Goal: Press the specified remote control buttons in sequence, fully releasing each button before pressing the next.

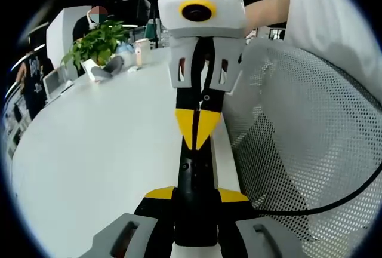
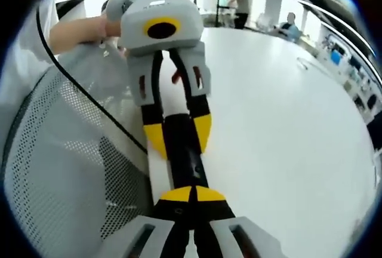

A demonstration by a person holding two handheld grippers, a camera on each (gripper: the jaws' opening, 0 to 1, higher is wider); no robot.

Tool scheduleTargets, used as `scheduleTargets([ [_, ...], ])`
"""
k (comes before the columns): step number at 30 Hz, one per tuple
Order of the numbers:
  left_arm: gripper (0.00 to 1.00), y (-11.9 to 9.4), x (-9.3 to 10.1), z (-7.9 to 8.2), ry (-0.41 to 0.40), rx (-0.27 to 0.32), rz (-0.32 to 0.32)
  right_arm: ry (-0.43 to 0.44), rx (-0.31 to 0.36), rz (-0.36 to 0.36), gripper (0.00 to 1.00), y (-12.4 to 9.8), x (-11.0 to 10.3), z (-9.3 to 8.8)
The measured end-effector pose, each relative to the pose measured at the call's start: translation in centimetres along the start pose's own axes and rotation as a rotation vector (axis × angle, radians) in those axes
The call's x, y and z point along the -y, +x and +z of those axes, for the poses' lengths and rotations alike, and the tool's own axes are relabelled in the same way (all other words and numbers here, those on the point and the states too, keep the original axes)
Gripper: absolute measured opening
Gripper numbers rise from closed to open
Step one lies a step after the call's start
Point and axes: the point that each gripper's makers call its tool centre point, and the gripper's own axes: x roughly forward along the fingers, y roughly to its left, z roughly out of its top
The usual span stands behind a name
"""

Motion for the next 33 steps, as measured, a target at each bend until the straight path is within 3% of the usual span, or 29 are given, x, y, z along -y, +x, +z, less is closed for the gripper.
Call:
scheduleTargets([
  [16, 0.25, 0.07, 0.02, -0.02, 0.000, -0.001, -0.002, -0.134, -0.125, -0.018, 0.00, 0.28, -0.10, -0.15],
  [26, 0.24, 0.06, 0.03, 0.00, -0.003, 0.002, -0.001, -0.076, -0.086, -0.021, 0.00, 0.15, 0.01, -0.16],
  [33, 0.24, 0.06, 0.03, 0.01, -0.003, 0.003, -0.003, -0.016, -0.022, -0.004, 0.00, -0.03, 0.12, -0.08],
])
